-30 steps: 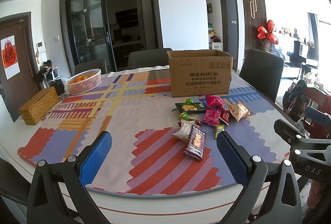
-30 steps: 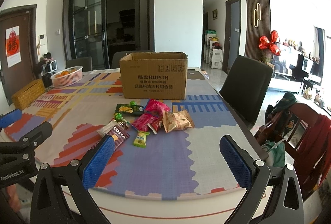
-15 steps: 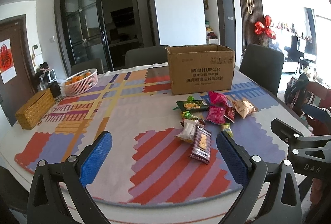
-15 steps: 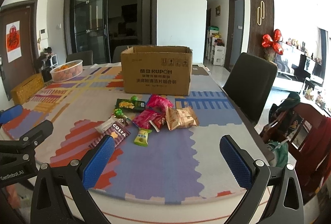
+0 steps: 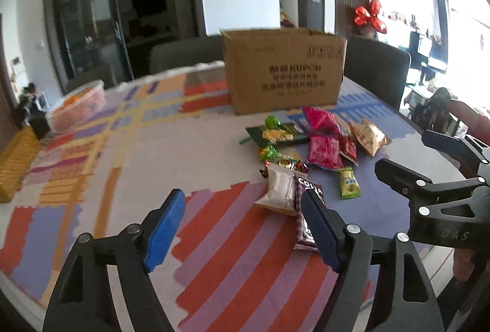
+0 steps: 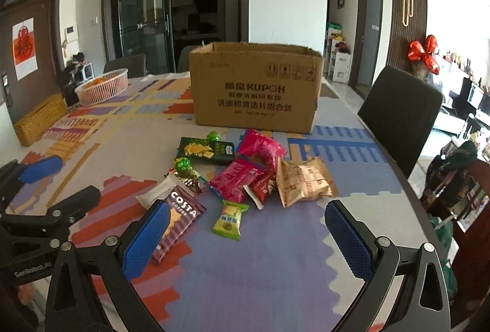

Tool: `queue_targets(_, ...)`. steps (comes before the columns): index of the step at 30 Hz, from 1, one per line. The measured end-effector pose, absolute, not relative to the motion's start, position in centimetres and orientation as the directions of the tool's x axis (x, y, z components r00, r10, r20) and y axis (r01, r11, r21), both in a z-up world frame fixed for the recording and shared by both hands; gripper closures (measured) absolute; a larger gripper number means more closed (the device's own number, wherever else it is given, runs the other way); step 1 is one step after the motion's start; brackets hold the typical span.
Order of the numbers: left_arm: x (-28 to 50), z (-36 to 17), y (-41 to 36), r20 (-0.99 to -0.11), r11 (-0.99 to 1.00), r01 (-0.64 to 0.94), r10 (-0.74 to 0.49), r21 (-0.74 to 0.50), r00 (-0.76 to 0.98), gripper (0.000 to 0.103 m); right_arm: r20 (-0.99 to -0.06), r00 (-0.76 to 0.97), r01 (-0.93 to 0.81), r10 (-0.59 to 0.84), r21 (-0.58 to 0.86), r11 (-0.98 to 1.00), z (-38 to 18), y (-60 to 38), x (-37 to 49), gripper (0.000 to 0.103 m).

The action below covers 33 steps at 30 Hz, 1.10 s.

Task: Organize snacks
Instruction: 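Grasp the small green candy with the right tool while the left tool grasps the white wrapped snack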

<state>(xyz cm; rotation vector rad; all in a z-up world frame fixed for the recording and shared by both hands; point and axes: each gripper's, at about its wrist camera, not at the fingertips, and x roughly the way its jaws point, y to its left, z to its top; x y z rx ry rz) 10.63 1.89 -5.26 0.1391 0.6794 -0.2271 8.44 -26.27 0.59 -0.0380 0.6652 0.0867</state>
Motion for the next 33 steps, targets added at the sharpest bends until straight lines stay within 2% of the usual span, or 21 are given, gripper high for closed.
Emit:
queue_targets(4,12.7,-6.6,1.5,-0.667,0.950,0.310,-0.212,0.030,0.714,0.036,-0.651,0.755,-0.104,0.076,-0.005,0.995,-0.7,-25.9,10.0,0.007)
queue_targets(6,13.5,-7.1,1.3,-0.682,0.945,0.325,-0.224,0.021,0.696,0.044,-0.672,0.736,-0.106,0.082,0.006,0.994,-1.4,-25.8,10.8,0.011)
queue_targets(20,17.4,-9.8,0.2,-0.748,0.908,0.403,-0.345,-0.113,0.567,0.068,-0.744,0.659,-0.118,0.108,0.039,0.992,-3.9,-25.4,13.6,0.029)
queue_targets(33,18.4,-10.8,-1.1,-0.772,0.892,0.421,-0.381,-0.163,0.508,0.069,-0.776,0.616,-0.137,0.139,0.069,0.988,-5.2,-25.2,14.7,0.045)
